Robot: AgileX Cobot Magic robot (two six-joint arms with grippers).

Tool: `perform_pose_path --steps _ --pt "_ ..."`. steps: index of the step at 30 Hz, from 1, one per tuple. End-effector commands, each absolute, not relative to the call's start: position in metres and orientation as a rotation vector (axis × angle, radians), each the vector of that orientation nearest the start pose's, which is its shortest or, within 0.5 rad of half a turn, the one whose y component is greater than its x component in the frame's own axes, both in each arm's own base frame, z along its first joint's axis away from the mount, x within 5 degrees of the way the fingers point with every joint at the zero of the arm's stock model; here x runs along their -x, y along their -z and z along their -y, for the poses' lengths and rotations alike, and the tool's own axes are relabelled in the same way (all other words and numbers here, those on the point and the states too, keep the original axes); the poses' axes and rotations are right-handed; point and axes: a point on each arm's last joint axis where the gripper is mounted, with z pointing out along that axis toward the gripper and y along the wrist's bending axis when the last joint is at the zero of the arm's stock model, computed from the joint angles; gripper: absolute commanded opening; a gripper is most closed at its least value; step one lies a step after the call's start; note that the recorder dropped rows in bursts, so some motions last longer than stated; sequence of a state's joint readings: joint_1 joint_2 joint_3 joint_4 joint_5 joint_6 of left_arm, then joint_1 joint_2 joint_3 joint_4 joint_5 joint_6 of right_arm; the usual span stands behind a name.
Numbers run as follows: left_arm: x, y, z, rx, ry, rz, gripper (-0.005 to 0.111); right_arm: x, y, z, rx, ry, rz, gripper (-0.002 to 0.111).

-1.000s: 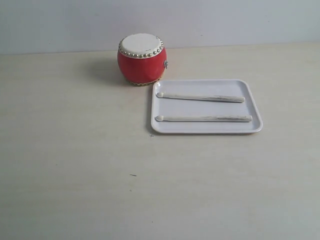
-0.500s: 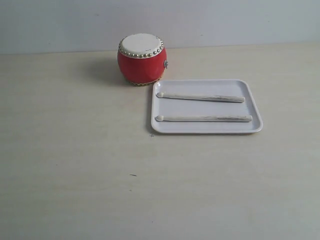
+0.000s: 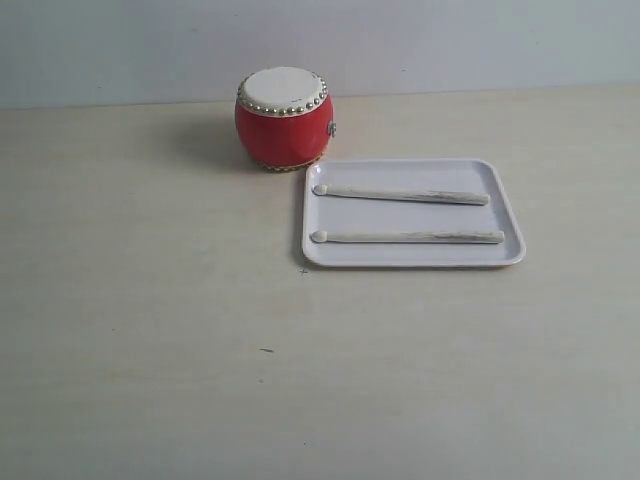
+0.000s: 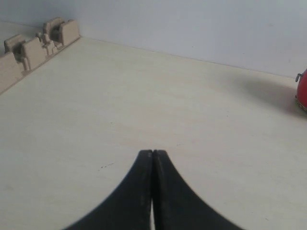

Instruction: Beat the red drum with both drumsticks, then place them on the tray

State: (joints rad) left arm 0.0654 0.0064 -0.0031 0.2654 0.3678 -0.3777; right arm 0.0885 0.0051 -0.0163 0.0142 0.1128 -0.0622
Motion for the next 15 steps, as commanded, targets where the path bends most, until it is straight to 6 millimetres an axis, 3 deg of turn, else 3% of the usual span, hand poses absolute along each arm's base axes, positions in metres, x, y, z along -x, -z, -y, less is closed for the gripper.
perform_pose_path --steps 1,8,15 --pt "-0.052 -0.181 -0.012 0.25 -0.039 -1.824 0.0 -0.056 -0.202 -0.004 0.1 -0.028 -1.599 0.0" --pt "-0.052 -0.181 -0.012 0.25 -0.039 -1.824 0.0 -0.055 -0.188 -0.005 0.099 -0.038 -1.754 0.0" --pt "-0.052 -0.181 -0.012 0.25 -0.039 -1.824 0.0 -0.055 -0.188 -0.005 0.099 -0.038 -1.757 0.0"
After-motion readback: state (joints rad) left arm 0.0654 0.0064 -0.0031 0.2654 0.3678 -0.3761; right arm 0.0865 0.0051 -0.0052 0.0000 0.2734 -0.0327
